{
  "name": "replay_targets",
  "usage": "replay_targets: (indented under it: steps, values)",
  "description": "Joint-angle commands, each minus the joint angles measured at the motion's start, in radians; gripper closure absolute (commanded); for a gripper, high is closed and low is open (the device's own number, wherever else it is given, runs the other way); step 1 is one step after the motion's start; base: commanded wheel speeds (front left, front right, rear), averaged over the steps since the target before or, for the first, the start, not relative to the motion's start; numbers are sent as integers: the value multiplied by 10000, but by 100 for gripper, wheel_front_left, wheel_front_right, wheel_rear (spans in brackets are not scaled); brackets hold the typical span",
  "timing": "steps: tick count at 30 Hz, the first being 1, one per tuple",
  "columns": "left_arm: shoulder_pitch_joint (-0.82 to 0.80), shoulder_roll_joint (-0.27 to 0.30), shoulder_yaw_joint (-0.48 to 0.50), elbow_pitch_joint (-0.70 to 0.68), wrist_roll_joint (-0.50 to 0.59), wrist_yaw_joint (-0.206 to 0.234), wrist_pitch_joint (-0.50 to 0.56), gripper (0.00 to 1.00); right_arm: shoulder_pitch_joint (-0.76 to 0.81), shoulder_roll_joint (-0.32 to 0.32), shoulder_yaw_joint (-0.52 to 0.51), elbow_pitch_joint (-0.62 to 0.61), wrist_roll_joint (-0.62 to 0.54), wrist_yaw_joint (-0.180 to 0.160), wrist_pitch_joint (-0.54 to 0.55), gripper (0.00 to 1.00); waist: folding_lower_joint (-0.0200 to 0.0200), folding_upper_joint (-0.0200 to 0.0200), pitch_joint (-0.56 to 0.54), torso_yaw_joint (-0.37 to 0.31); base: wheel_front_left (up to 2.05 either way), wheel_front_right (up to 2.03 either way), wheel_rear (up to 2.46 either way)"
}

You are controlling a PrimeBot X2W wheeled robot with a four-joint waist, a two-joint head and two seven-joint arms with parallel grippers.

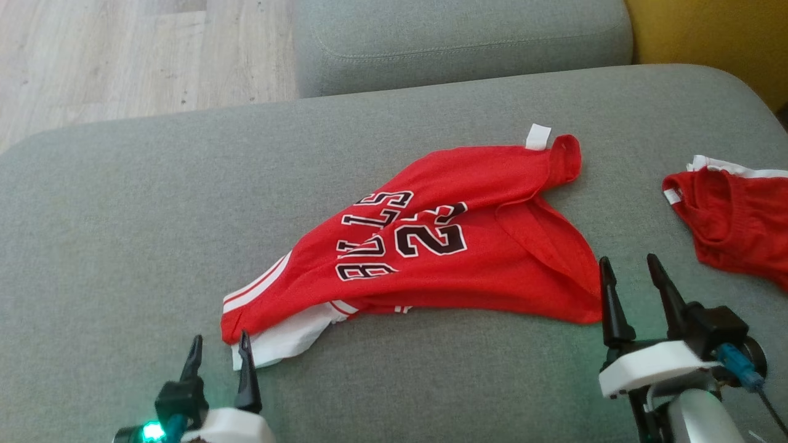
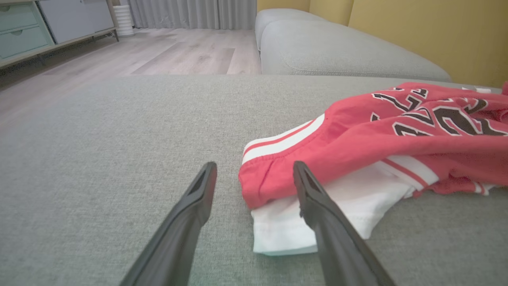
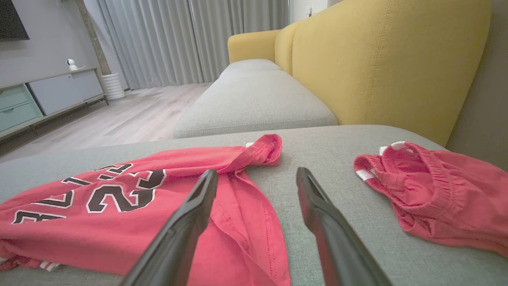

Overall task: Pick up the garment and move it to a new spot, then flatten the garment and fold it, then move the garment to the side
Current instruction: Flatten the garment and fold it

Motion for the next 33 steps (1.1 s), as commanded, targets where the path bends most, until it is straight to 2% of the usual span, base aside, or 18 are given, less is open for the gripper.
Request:
replay_targets:
  steps: [1, 11, 19, 24, 28, 33]
  values:
    - [-72, 91, 378, -380, 292, 48, -53, 0, -155, -47, 280, -317, 34, -7, -109, 0, 0, 0, -13, 15, 0, 0, 0]
    - [198, 91, 367, -536, 293, 10, -53, 0, -105, -47, 512, -34, -124, -7, -109, 0, 0, 0, -2, 28, 0, 0, 0]
    - [-47, 91, 52, 198, -760, -556, -53, 0, -169, -47, 855, 340, -150, -7, -109, 0, 0, 0, 200, -74, 0, 0, 0]
    - [-465, 91, 1, 825, -1371, -685, -53, 0, -327, -47, 784, 397, -303, -7, -109, 0, 0, 0, 458, -231, 0, 0, 0]
    - [-748, 91, -16, 1186, -1998, -954, -53, 0, -423, -47, 671, 456, -414, -7, -109, 0, 0, 0, 613, -342, 0, 0, 0]
    - [-857, 91, -364, 1654, -2265, -1179, -53, 0, -466, -47, 570, 561, -478, -7, -109, 0, 0, 0, 694, -415, 0, 0, 0]
